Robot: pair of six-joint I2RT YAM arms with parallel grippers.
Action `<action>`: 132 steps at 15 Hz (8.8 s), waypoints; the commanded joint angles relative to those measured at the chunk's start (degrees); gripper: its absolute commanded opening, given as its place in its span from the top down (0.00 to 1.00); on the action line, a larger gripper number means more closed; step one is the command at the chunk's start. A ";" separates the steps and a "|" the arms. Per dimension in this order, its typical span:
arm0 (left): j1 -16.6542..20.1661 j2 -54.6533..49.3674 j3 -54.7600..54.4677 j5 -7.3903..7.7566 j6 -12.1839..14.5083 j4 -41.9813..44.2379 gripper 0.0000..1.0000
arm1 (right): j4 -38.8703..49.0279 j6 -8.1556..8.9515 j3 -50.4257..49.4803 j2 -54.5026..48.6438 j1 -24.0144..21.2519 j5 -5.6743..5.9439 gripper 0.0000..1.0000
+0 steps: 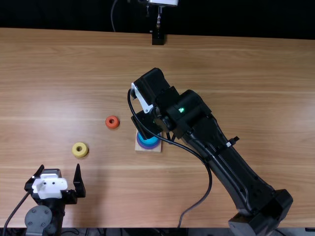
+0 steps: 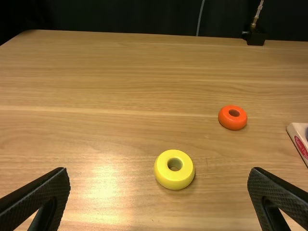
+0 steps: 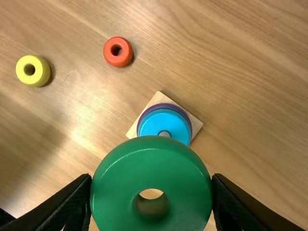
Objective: Build the Hanoi tower: stack the rings onto the peg from bottom to top in this color order: purple, dark blue, light blue, dark green, light green, yellow, orange.
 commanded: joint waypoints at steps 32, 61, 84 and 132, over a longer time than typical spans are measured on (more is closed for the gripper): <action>0.01 -0.67 -6.04 -0.46 -0.01 -4.80 0.00 | 0.51 -1.26 1.54 0.86 0.43 4.90 1.00; 0.01 -0.67 -6.04 -0.46 -0.01 -4.91 0.00 | -0.12 -1.16 1.28 2.53 2.45 4.69 1.00; 0.01 -0.67 -6.04 -0.46 -0.01 -4.80 0.00 | 31.41 -1.68 -13.49 -8.63 -8.27 8.38 0.00; 0.01 -0.67 -6.04 -0.46 -0.01 -4.80 0.00 | 30.15 -4.53 -63.14 -17.42 -32.88 0.26 0.00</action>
